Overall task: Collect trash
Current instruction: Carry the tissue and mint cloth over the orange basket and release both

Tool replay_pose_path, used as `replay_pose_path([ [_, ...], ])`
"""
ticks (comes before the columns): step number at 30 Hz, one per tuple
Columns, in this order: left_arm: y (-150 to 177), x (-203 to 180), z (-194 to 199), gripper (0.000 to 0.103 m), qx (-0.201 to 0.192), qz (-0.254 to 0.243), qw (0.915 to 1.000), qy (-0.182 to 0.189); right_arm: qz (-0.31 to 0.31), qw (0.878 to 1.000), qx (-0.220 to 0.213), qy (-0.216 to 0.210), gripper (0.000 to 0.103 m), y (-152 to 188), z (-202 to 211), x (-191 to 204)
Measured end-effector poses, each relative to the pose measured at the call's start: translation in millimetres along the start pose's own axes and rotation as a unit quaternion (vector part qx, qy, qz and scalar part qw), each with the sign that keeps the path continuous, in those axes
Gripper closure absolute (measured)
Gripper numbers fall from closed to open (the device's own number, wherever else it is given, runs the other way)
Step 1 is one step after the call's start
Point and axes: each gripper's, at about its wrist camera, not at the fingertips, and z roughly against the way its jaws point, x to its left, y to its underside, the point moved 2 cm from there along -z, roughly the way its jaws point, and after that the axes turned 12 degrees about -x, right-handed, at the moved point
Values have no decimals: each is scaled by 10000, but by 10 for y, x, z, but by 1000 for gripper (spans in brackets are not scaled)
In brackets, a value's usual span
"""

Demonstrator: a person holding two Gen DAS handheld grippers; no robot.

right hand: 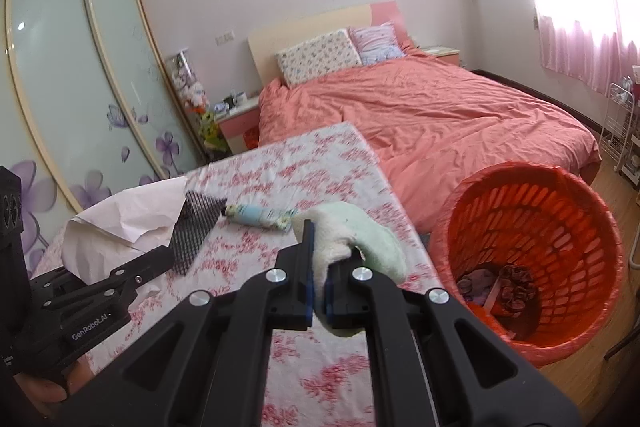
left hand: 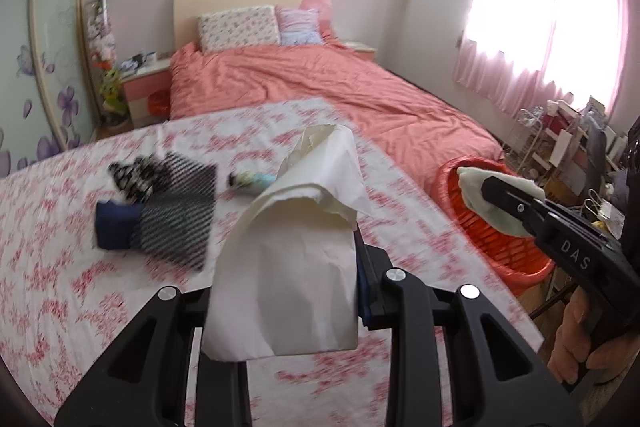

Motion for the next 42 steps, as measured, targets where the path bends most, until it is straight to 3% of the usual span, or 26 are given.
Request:
replay_pose_path([
  [13, -246, -833, -512, 74, 23, -235, 9944, 1030, -158, 9967, -483, 634, 98, -383, 319, -710],
  [24, -159, -1652, -902, 73, 281, -638, 9809, 1814, -690, 9899, -340, 1192, 98, -508, 309, -1591],
  [34, -78, -1933, -1056, 70, 448, -895, 9761, 1931, -913, 9858, -182, 1398, 94, -464, 169, -1989],
  [36, -66, -1942, -1072, 64, 467, -907, 9769, 1877, -1041, 9852, -129, 1359, 92, -439, 139, -2052],
  [38, -60, -1934, -1085, 56, 478, -896, 9777, 1838, -1193, 9842, -81, 1306, 83, -427, 114, -2101],
  [42, -42, -1914, -1134, 49, 575, -856, 9793, 1742, -1415, 9817, -9, 1273, 78, -405, 75, -2172],
])
